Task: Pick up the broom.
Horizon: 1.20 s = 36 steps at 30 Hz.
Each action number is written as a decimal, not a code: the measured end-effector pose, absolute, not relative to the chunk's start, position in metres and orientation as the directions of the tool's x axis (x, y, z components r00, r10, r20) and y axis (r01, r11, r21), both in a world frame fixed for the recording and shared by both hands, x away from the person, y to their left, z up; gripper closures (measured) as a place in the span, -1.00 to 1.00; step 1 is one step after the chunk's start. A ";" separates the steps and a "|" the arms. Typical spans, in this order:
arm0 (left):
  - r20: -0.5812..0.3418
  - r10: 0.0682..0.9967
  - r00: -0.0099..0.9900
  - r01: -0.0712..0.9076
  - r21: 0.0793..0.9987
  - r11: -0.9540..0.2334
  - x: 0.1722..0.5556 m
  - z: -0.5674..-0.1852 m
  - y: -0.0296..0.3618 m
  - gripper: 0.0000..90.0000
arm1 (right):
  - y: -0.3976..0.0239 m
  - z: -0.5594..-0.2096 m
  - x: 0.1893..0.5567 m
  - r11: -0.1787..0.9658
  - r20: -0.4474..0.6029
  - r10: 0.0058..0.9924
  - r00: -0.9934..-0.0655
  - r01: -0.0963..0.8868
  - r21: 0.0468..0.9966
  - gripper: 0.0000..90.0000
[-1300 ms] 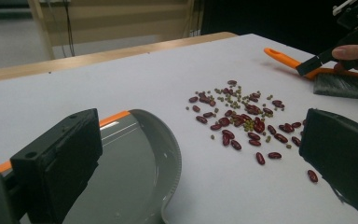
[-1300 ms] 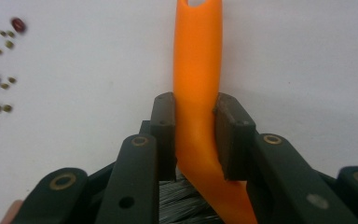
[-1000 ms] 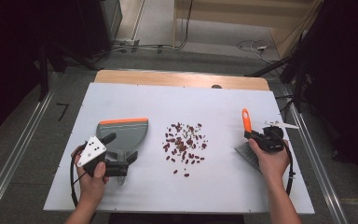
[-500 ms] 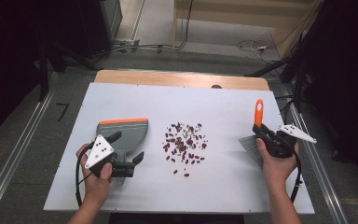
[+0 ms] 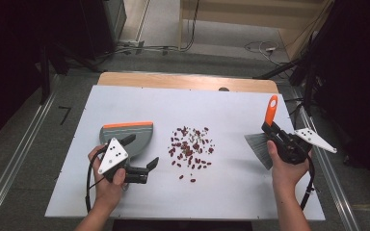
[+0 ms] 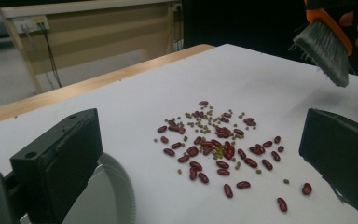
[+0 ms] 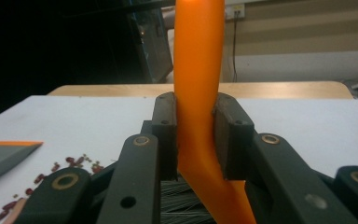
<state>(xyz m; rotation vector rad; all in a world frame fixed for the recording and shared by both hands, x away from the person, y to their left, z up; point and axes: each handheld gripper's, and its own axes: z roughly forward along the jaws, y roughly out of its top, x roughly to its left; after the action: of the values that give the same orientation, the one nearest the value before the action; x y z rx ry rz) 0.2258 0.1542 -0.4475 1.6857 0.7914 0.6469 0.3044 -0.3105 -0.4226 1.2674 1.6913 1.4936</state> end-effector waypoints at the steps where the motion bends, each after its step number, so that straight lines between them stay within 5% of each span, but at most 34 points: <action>1: 0.018 0.772 0.635 0.172 0.971 -0.164 0.227 -0.447 0.150 -1.00 | -0.308 -0.421 0.303 -0.061 0.179 0.893 -0.414 0.282 0.957 0.57; 28: -0.073 0.623 0.779 0.211 0.966 -0.150 0.239 -0.432 0.081 -0.93 | -0.218 -0.402 0.279 -0.020 0.166 0.745 -0.647 0.227 0.974 0.58; 36: -0.124 0.637 0.761 0.252 0.961 -0.114 0.243 -0.432 0.070 -0.77 | -0.199 -0.399 0.271 -0.017 0.164 0.708 -0.687 0.215 0.976 0.58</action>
<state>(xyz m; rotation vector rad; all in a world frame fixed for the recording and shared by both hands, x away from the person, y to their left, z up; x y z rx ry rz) 0.2426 0.0702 -0.4321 1.6943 0.7093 0.3782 0.2713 -0.1990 -0.3993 0.9602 1.8837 1.7503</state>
